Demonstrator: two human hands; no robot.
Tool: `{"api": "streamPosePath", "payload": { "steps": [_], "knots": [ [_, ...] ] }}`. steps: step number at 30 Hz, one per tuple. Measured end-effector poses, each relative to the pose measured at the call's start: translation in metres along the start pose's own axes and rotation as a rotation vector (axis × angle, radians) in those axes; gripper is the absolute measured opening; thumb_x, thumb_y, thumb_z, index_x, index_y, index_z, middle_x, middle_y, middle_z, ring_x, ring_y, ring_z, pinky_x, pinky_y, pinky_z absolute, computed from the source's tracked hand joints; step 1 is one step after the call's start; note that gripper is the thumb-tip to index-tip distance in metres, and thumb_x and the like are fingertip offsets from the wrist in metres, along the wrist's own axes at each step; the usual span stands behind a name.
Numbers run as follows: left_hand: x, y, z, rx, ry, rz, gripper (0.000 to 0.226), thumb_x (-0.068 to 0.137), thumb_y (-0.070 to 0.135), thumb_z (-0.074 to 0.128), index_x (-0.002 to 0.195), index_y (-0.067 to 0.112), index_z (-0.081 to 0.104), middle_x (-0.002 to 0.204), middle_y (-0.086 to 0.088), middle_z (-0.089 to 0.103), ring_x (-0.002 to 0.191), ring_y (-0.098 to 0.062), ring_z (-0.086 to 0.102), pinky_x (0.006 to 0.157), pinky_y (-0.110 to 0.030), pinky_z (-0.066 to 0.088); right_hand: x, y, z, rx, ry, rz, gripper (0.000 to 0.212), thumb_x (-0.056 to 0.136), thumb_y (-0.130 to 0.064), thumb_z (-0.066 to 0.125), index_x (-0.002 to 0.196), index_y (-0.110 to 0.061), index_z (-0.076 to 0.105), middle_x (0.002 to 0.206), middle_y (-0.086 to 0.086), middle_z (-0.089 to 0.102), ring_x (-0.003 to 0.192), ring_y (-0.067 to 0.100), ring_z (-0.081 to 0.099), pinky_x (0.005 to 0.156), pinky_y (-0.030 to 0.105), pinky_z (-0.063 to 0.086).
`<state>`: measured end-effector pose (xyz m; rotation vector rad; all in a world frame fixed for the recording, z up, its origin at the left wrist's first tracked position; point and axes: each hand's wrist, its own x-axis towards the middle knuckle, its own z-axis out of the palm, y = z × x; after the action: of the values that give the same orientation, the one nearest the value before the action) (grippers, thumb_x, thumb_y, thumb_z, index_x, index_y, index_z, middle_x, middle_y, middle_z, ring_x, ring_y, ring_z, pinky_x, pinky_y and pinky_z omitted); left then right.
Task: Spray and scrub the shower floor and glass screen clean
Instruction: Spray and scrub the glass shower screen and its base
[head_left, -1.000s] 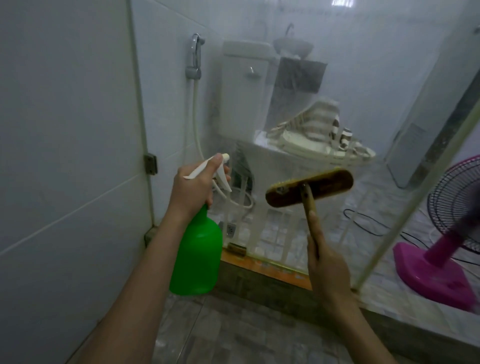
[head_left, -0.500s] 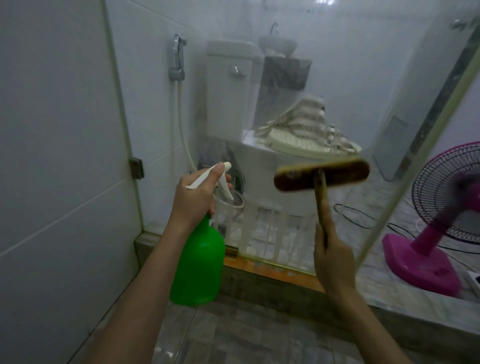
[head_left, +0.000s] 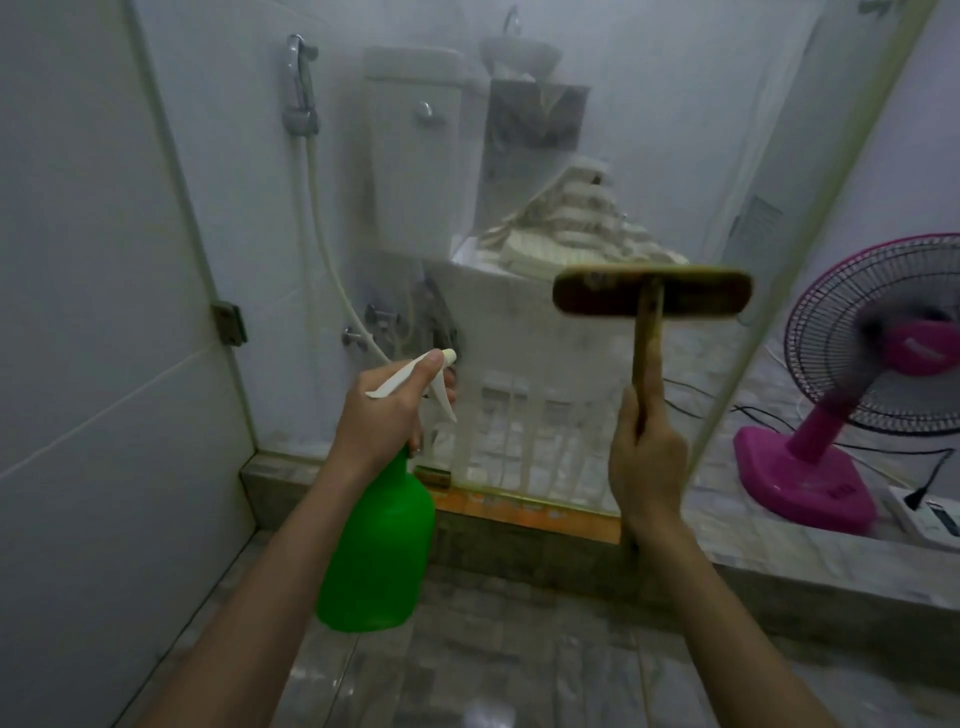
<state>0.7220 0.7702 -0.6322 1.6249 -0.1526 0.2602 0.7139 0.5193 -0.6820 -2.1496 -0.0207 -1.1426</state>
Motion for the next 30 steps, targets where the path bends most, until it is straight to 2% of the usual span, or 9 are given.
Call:
{"api": "streamPosePath", "payload": {
  "steps": [3,5,9,12,16,19,23,28,30],
  "knots": [
    [-0.006,-0.009,0.008,0.016,0.023,-0.026,0.029,0.1,0.035,0.061,0.089,0.014,0.078,0.086,-0.008,0.078,0.033,-0.012,0.048,0.038,-0.021,0.041,0.029,-0.005,-0.001,0.034,0.141,-0.008,0.05,0.106,-0.026,0.035,0.153,-0.029,0.018,0.052,0.008,0.039,0.04,0.016,0.035,0.037,0.024,0.032],
    [-0.01,-0.013,0.016,0.015,0.034,-0.022,0.026,0.1,0.033,0.061,0.092,0.015,0.078,0.086,-0.008,0.078,0.035,-0.006,0.049,0.04,-0.017,0.041,-0.012,0.021,0.006,0.02,0.097,0.047,0.051,0.105,-0.031,0.033,0.154,-0.03,0.02,0.051,0.006,0.038,0.039,0.018,0.037,0.036,0.029,0.035],
    [-0.03,-0.031,0.032,0.007,0.082,-0.029,0.028,0.099,0.034,0.061,0.085,0.016,0.077,0.076,-0.006,0.076,0.032,-0.012,0.044,0.036,-0.022,0.038,-0.1,0.065,0.015,0.0,-0.038,0.176,0.05,0.102,-0.049,0.026,0.151,-0.046,0.015,0.05,0.001,0.033,0.038,0.022,0.036,0.036,0.042,0.037],
    [-0.044,-0.048,0.041,-0.022,0.109,-0.043,0.027,0.101,0.033,0.059,0.085,0.019,0.077,0.08,-0.006,0.077,0.031,-0.013,0.043,0.036,-0.023,0.038,-0.057,0.046,0.016,0.025,0.031,0.111,0.051,0.104,-0.036,0.031,0.152,-0.035,0.017,0.05,-0.006,0.029,0.038,0.014,0.031,0.035,0.034,0.033],
    [-0.053,-0.061,0.049,-0.014,0.079,-0.034,0.028,0.103,0.031,0.055,0.087,0.02,0.075,0.082,-0.004,0.077,0.031,-0.014,0.041,0.036,-0.022,0.037,-0.007,0.03,0.02,0.081,0.184,0.025,0.05,0.105,-0.022,0.037,0.152,-0.023,0.019,0.05,0.002,0.035,0.038,0.019,0.03,0.037,0.029,0.028],
    [-0.063,-0.069,0.055,-0.017,0.051,0.004,0.026,0.103,0.03,0.055,0.086,0.029,0.074,0.082,-0.003,0.076,0.031,-0.014,0.041,0.036,-0.021,0.037,-0.086,0.073,0.028,0.009,0.044,0.116,0.052,0.104,-0.019,0.04,0.153,-0.025,0.023,0.052,0.004,0.042,0.039,0.017,0.035,0.039,0.033,0.032],
    [-0.075,-0.085,0.055,-0.006,0.097,-0.023,0.026,0.103,0.032,0.055,0.087,0.029,0.074,0.084,-0.002,0.077,0.03,-0.014,0.042,0.036,-0.02,0.036,-0.169,0.097,0.019,-0.034,-0.192,0.256,0.059,0.103,-0.021,0.04,0.151,-0.044,0.014,0.047,-0.005,0.037,0.037,0.011,0.035,0.039,0.028,0.031],
    [-0.081,-0.098,0.047,0.033,0.139,-0.087,0.03,0.104,0.032,0.055,0.09,0.018,0.077,0.061,0.003,0.072,0.028,-0.011,0.042,0.036,-0.018,0.035,-0.092,0.071,0.022,0.053,0.017,0.177,0.051,0.105,-0.024,0.037,0.152,-0.03,0.019,0.051,-0.007,0.028,0.039,0.012,0.027,0.039,0.024,0.025],
    [-0.083,-0.102,0.045,0.033,0.138,-0.104,0.032,0.103,0.034,0.056,0.089,0.015,0.078,0.064,0.001,0.074,0.028,-0.011,0.041,0.036,-0.018,0.035,-0.1,0.083,0.018,-0.002,0.033,0.196,0.051,0.105,-0.024,0.037,0.153,-0.028,0.019,0.049,-0.006,0.029,0.038,0.011,0.027,0.039,0.018,0.023]
  ]
}}
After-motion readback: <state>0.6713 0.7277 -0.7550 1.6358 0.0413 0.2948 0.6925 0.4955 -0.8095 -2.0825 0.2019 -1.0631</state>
